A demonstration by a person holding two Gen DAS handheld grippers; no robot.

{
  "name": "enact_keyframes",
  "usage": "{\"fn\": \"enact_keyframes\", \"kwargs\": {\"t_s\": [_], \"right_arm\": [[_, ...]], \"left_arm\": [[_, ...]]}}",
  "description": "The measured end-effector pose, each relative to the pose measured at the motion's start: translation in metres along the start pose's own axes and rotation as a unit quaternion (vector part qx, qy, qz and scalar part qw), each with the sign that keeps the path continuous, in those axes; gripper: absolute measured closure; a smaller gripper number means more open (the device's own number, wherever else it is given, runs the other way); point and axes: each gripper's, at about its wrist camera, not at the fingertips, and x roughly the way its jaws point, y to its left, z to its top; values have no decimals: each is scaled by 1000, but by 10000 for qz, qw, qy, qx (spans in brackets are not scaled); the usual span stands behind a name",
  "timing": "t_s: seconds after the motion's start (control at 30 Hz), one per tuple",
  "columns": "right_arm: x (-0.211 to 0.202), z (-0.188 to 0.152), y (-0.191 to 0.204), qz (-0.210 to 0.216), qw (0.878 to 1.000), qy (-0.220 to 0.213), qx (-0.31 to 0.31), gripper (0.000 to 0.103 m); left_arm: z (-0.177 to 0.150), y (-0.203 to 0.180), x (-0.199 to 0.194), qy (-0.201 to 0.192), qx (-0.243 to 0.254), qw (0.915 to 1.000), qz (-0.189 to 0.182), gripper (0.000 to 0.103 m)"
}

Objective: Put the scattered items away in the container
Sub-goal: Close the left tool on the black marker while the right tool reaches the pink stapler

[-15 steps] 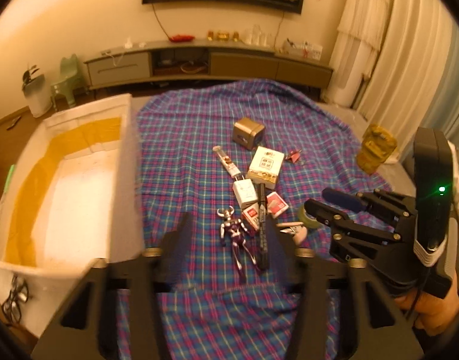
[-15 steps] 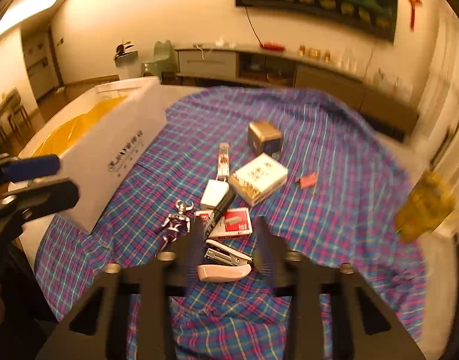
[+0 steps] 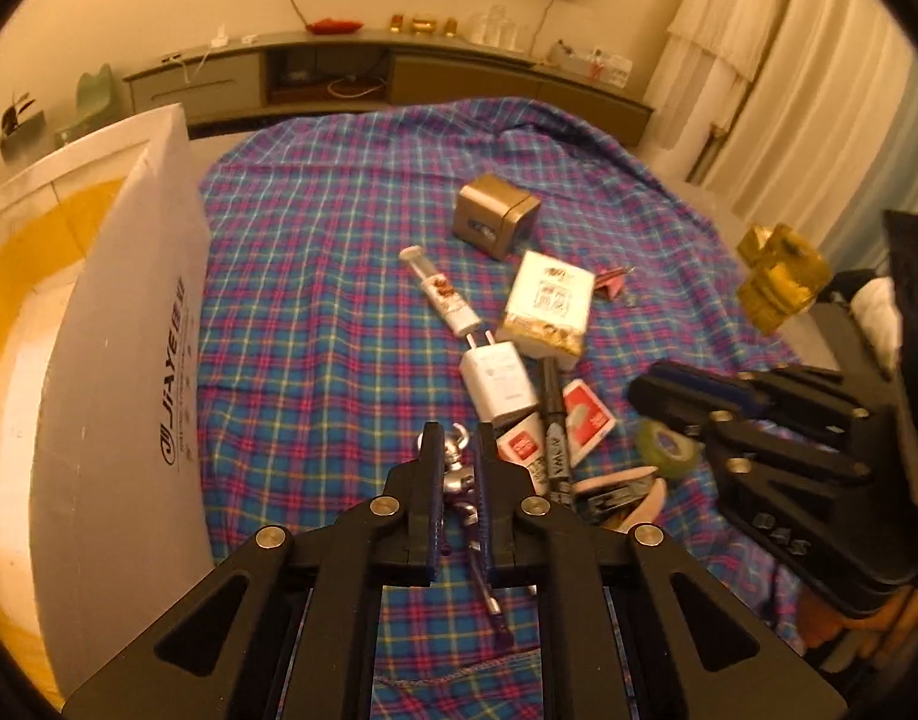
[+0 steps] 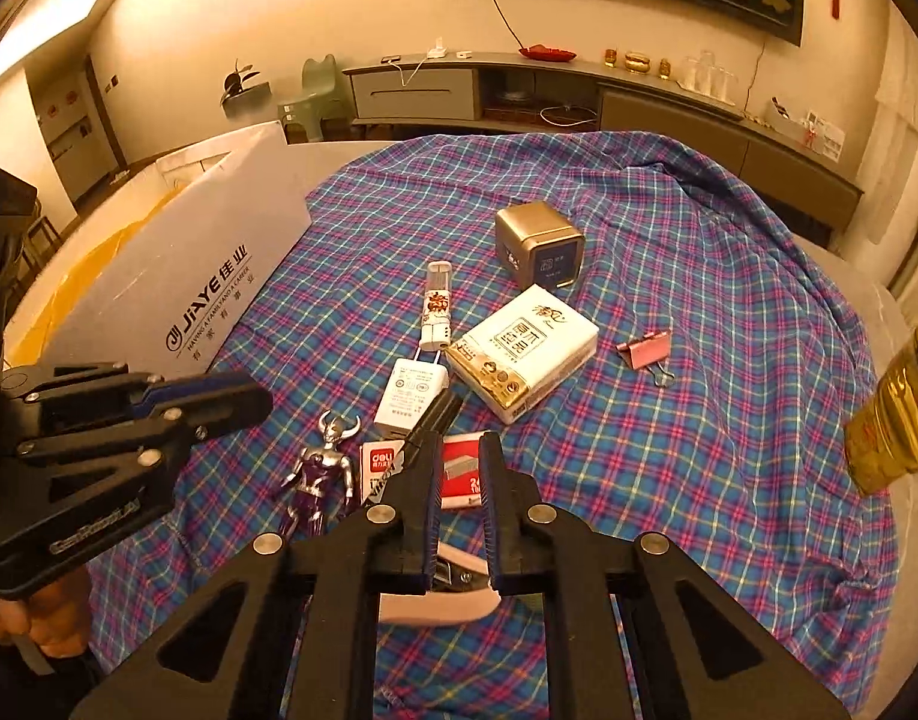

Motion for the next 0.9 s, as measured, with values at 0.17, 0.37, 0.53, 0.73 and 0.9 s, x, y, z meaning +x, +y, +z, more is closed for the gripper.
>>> {"fn": "enact_keyframes", "kwargs": {"t_s": [0.17, 0.37, 0.53, 0.73, 0.9], "right_arm": [[11, -7, -3, -42, 9999, 145, 42, 89], [13, -11, 1, -90, 9998, 144, 31, 87], [14, -14, -1, -109, 9997, 183, 75, 75], [12, -14, -4, -91, 9996, 201, 161, 65], [12, -14, -5, -53, 9995, 223, 205, 62]], "left_arm": [[-4, 4, -3, -4, 67, 10000, 2, 93], [-8, -3, 2, 88, 189, 9998, -78, 88], [-13, -9, 6, 90, 243, 9996, -99, 70], [-17, -16, 11, 56, 368, 9992, -138, 62], [-19, -26, 14, 61, 513, 9985, -188, 60]]}}
